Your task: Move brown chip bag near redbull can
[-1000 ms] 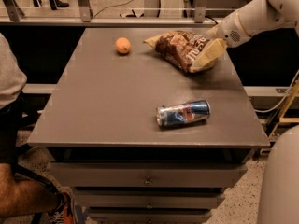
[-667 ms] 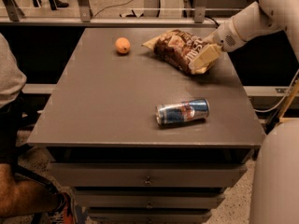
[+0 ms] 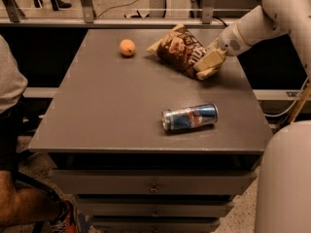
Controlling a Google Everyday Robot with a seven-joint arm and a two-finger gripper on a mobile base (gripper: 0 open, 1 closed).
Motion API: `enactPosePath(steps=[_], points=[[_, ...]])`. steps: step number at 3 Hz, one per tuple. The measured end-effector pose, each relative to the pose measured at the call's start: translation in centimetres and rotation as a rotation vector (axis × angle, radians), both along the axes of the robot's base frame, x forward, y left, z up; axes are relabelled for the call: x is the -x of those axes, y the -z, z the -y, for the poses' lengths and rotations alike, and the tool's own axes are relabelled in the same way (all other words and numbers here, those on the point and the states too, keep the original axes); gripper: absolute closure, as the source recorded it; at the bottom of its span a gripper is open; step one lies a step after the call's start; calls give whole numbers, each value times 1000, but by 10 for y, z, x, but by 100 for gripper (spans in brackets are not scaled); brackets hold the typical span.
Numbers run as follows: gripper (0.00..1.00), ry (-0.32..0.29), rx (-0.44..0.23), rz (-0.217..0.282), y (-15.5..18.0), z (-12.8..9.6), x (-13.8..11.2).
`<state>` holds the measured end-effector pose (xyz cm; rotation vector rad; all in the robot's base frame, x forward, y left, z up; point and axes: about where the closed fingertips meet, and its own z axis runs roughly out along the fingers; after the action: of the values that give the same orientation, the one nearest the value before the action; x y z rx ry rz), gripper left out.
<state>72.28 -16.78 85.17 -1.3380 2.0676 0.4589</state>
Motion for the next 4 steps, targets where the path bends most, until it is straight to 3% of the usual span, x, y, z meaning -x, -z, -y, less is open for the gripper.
enactPosePath(steps=[1, 2, 3, 4], points=[[94, -31, -3, 72, -26, -9, 1], [100, -89, -26, 190, -70, -22, 8], [100, -144, -43, 215, -83, -33, 17], [100, -213, -65, 168, -74, -45, 35]])
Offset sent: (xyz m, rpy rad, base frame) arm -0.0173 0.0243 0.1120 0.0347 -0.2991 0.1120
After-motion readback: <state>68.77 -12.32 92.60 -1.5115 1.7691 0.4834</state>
